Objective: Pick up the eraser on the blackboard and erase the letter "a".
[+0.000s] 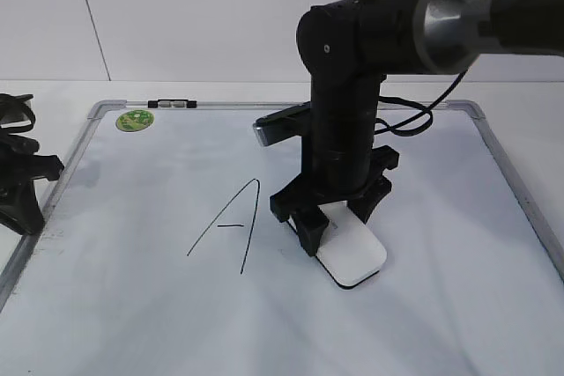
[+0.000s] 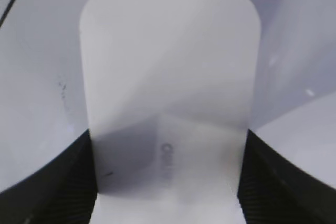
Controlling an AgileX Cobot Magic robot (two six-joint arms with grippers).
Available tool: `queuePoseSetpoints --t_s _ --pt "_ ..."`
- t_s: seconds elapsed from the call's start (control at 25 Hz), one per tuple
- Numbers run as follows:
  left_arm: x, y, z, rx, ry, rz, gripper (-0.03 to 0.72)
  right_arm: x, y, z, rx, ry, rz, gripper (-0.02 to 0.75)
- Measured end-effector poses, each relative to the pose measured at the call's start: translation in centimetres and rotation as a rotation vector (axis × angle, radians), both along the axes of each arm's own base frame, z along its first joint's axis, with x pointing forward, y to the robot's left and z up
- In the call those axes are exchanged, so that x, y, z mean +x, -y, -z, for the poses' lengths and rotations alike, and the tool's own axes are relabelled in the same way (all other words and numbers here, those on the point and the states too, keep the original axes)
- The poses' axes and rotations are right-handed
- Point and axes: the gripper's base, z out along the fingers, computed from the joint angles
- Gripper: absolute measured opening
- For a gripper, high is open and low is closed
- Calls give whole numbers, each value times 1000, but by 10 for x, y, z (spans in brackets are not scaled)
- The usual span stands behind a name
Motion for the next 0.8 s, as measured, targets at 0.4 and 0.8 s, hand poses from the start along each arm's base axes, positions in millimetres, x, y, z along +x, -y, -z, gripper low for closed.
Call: queuePoseSetpoints --t_s 0.4,0.8 --pt "0 0 0 0 2 0 34 19 4 -5 -41 65 32 567" --pt "0 0 0 -6 3 -5 34 5 19 -107 73 303 77 566"
